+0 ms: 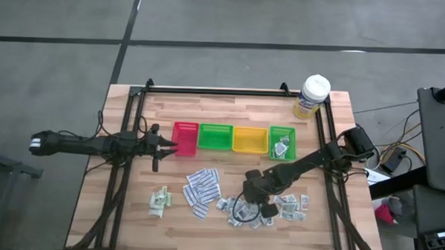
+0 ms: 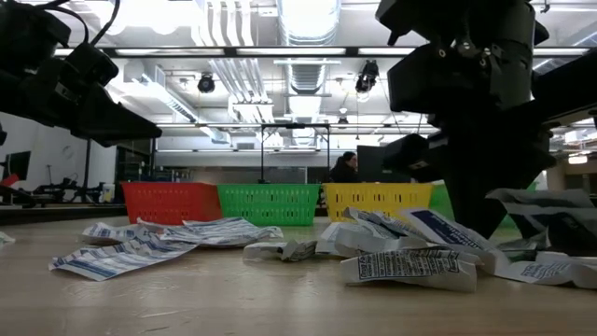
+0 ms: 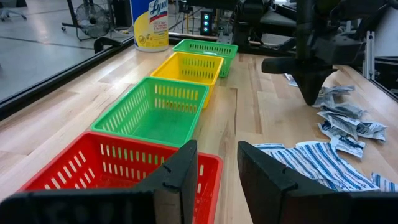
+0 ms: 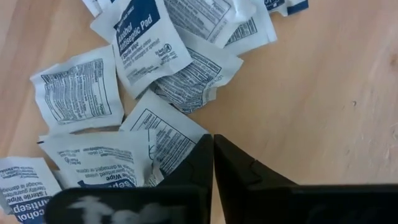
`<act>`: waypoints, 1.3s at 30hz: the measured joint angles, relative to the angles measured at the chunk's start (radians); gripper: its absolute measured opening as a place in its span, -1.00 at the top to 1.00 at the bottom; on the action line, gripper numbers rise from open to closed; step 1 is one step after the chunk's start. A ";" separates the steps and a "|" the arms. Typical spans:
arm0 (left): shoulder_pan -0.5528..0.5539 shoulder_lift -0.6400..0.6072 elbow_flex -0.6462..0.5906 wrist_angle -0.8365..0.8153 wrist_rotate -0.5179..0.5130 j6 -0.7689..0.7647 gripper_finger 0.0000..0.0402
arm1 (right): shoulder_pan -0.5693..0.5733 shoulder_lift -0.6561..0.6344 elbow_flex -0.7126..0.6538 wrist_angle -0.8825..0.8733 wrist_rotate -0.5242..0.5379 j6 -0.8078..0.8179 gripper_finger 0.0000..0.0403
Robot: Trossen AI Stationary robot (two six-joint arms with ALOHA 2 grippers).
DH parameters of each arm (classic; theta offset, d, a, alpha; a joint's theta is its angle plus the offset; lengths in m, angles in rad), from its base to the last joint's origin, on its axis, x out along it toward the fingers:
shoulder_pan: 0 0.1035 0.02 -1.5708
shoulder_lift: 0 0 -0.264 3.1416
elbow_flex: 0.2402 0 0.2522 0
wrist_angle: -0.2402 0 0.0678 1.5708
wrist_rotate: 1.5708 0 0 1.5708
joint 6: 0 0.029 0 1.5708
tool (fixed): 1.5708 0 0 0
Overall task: Pick & Place First Aid Supplies
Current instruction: Put the blue alcohol pad into the right green bin
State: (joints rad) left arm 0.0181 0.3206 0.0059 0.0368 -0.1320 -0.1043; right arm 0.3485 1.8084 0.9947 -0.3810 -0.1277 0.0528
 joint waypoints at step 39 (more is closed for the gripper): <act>0.000 0.005 0.000 0.000 0.000 0.000 0.44 | 0.006 -0.145 0.099 -0.252 0.151 0.045 0.95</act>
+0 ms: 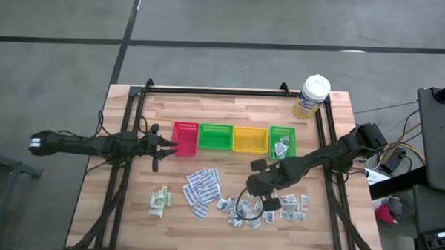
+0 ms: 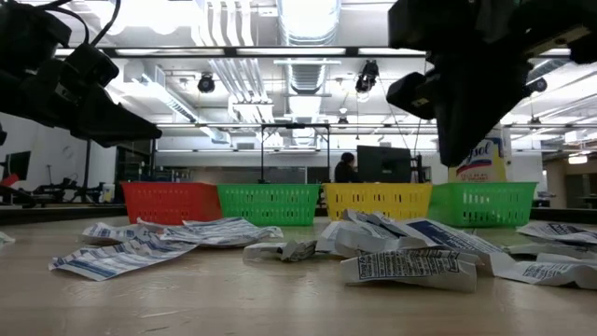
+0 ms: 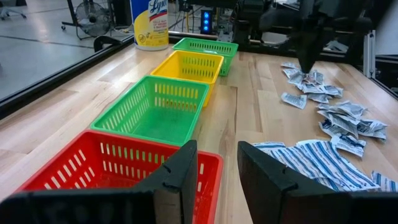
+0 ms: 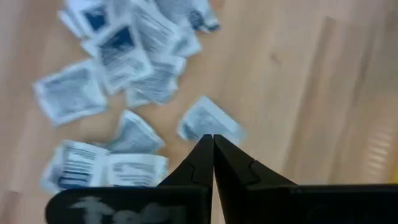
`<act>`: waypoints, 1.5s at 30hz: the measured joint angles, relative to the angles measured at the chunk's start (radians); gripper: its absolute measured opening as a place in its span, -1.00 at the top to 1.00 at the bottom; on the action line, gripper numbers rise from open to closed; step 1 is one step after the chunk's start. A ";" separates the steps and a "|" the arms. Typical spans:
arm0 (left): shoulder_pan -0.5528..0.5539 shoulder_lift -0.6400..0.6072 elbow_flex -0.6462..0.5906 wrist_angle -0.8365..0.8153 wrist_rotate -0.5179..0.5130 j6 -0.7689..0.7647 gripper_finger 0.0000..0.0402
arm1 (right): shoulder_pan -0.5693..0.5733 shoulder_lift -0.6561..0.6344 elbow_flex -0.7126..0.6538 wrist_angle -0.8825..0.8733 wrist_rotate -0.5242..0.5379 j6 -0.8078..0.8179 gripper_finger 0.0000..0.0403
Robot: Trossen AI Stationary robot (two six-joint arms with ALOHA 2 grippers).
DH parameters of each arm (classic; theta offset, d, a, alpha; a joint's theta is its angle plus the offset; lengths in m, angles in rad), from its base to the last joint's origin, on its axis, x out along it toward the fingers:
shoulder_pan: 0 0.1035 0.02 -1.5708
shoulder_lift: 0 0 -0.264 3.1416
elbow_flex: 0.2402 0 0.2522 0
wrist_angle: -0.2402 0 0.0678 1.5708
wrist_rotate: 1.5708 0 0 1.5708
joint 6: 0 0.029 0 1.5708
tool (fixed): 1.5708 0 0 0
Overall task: Pick & Place First Aid Supplies
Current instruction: Put the blue alcohol pad into the right green bin
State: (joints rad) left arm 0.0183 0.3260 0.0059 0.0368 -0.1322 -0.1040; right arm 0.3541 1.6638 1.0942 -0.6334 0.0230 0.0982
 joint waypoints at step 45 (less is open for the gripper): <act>0.000 0.017 0.000 0.006 -0.016 0.001 0.44 | 0.028 0.195 0.001 0.070 0.034 -0.115 0.73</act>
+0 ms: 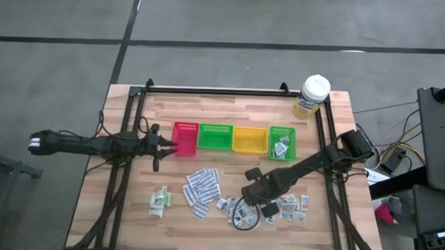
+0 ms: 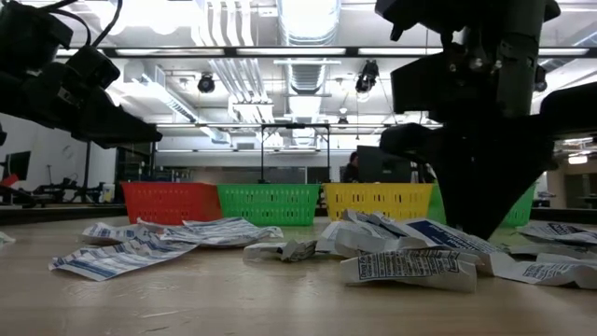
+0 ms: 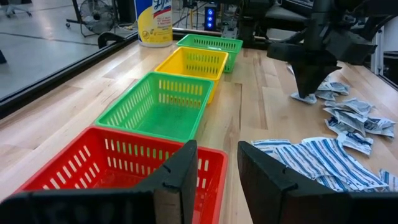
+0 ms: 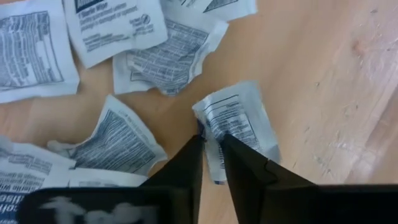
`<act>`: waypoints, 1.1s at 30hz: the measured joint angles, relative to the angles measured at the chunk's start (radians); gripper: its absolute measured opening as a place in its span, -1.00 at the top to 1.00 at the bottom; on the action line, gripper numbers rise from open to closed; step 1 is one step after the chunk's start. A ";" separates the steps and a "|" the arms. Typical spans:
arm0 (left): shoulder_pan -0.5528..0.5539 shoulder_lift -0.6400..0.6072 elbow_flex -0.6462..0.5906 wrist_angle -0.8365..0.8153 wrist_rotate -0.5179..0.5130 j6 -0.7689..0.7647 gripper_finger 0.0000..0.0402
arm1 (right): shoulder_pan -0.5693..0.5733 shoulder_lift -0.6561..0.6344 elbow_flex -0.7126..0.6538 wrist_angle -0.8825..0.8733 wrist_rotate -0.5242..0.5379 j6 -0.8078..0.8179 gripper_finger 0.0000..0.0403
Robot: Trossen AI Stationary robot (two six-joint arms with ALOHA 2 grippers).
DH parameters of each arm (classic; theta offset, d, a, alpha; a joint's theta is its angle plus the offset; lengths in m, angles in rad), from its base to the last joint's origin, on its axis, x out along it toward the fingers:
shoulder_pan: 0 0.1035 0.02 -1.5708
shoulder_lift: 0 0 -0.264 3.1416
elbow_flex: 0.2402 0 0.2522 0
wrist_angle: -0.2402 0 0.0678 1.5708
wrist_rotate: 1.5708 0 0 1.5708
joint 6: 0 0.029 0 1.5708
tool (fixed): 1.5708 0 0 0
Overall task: Pick & Place First Aid Supplies
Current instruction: Put the blue alcohol pad into the right green bin
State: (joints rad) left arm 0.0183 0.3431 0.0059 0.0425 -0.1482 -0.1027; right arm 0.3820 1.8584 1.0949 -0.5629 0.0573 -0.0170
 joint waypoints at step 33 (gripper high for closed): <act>0.000 0.000 0.000 0.000 0.000 -0.001 0.44 | -0.032 -0.004 0.278 -0.742 0.235 0.281 0.96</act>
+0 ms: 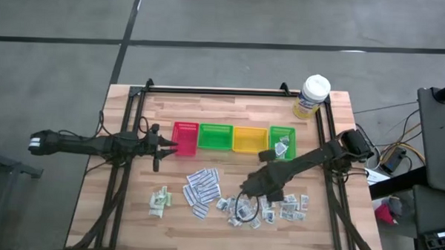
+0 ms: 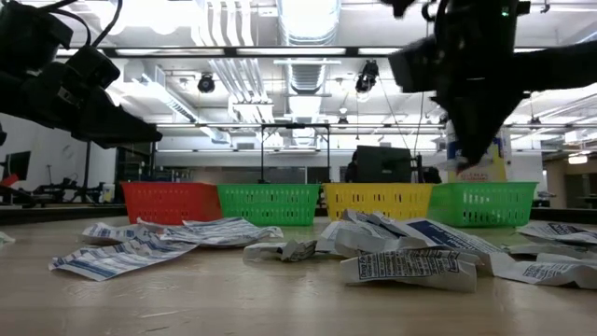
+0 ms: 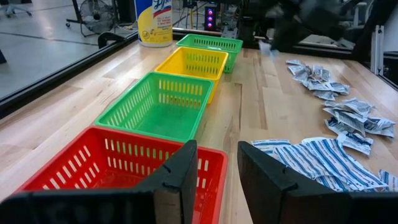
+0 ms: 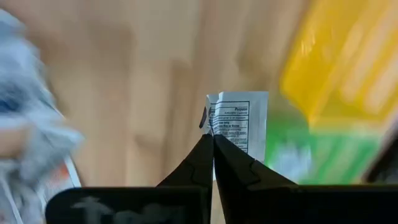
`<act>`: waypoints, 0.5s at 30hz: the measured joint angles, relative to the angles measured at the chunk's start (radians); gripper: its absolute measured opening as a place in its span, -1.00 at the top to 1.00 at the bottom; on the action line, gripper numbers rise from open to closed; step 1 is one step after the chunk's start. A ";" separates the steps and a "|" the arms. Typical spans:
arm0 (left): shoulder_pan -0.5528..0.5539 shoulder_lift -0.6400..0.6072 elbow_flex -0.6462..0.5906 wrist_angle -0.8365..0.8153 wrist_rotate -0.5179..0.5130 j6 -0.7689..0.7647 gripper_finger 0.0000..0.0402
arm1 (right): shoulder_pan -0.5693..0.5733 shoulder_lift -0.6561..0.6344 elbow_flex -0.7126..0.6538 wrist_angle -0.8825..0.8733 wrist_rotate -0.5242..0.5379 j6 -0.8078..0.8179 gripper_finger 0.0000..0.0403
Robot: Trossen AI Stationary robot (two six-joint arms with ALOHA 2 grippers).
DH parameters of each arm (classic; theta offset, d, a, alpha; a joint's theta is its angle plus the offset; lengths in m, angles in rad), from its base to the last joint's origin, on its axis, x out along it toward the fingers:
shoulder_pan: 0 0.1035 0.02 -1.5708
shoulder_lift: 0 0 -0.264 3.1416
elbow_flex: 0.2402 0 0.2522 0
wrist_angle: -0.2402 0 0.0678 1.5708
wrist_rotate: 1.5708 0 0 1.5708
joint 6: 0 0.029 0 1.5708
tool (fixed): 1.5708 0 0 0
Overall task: Pick & Place First Aid Supplies
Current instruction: Put the blue alcohol pad into the right green bin
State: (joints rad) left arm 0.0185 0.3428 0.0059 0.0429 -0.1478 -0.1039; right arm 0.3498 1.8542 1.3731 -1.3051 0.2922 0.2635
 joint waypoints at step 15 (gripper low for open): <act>0.000 0.000 0.000 0.000 0.000 0.000 0.44 | -0.121 0.000 -0.025 -0.181 0.127 0.053 0.96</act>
State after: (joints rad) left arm 0.0185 0.3428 0.0059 0.0433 -0.1479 -0.1040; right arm 0.2292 1.8542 1.3479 -1.4858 0.4191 0.3160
